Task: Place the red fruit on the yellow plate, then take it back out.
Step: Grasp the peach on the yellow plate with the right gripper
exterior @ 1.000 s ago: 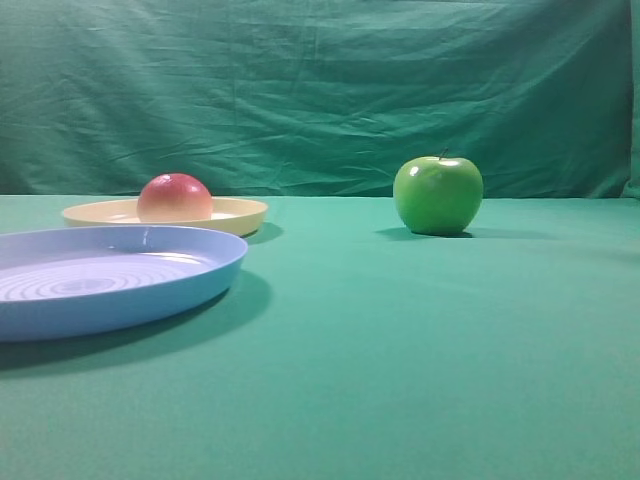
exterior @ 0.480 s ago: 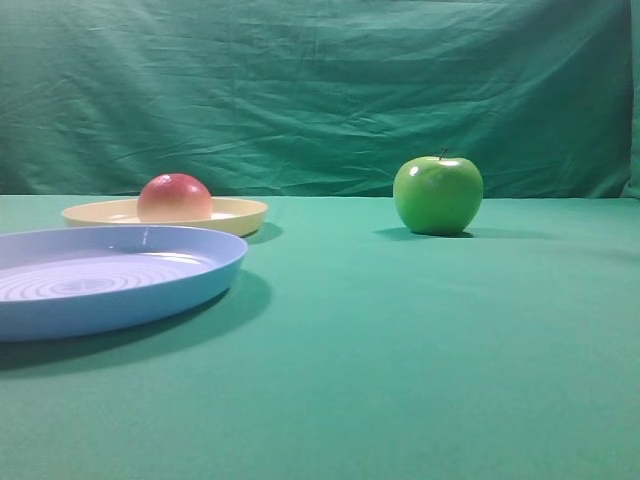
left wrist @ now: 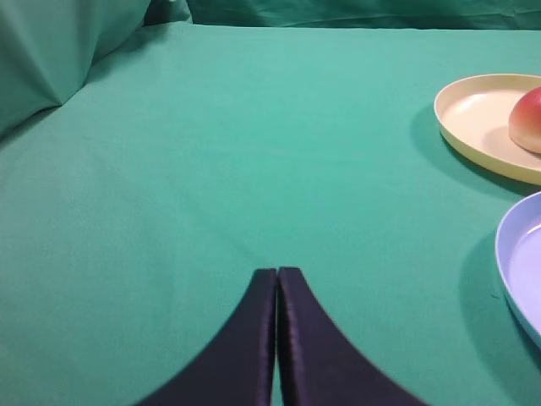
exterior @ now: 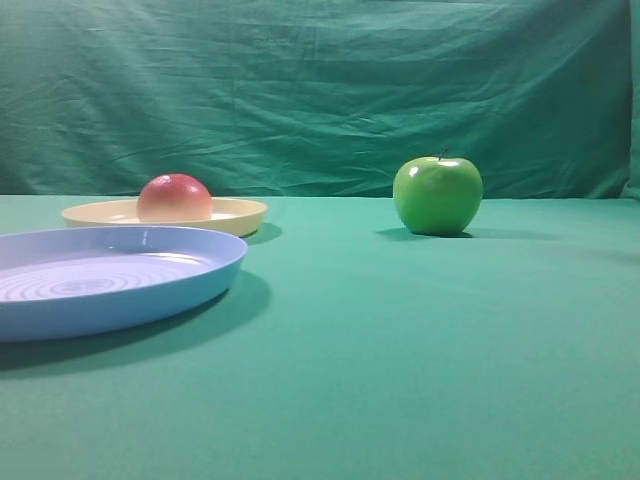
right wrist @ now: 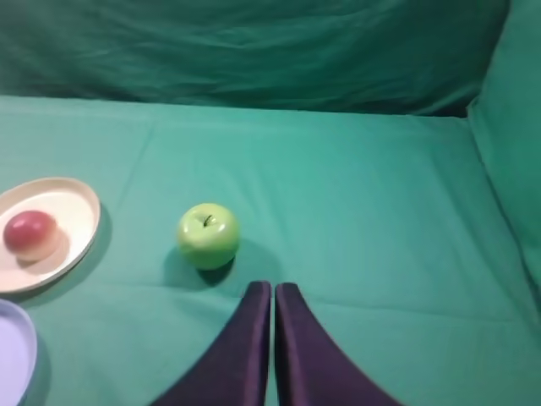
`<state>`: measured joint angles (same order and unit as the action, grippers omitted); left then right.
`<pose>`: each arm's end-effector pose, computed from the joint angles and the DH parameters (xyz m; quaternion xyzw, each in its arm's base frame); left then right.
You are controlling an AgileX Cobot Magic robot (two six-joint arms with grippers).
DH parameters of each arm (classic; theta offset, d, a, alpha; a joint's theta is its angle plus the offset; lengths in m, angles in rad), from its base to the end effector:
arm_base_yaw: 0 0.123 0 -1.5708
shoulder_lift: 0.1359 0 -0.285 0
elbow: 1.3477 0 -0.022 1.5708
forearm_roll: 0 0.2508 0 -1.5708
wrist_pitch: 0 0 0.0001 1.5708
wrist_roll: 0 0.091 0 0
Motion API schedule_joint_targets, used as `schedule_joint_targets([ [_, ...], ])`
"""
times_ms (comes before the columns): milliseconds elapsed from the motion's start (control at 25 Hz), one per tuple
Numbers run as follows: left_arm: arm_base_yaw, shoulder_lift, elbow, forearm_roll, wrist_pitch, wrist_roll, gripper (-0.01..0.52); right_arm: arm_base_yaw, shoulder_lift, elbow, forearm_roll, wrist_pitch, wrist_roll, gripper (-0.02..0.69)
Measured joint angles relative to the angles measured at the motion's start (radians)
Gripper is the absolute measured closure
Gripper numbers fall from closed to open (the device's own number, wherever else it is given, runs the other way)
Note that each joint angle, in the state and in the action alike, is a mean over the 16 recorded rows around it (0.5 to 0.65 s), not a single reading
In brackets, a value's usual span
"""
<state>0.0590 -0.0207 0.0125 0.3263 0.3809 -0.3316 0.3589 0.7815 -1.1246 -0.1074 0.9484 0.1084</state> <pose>0.0508 0.0139 0.1776 -0.0704 0.7913 0.0571 0.6047 0.1192 0.0362 0.4291 -0.1130 0.8560 0.0642 0.5004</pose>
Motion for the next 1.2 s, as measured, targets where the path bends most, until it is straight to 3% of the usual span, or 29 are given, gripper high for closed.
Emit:
schedule_joint_targets([
  [520,0.000,0.000,0.000,0.000,0.000,0.000,0.514,-0.231,-0.451,0.584,0.012,-0.384,0.003,0.665],
  [1200,0.000,0.000,0.000,0.000,0.000,0.000,0.514,-0.296,-0.784,1.097,0.006,-0.586,0.005,0.665],
])
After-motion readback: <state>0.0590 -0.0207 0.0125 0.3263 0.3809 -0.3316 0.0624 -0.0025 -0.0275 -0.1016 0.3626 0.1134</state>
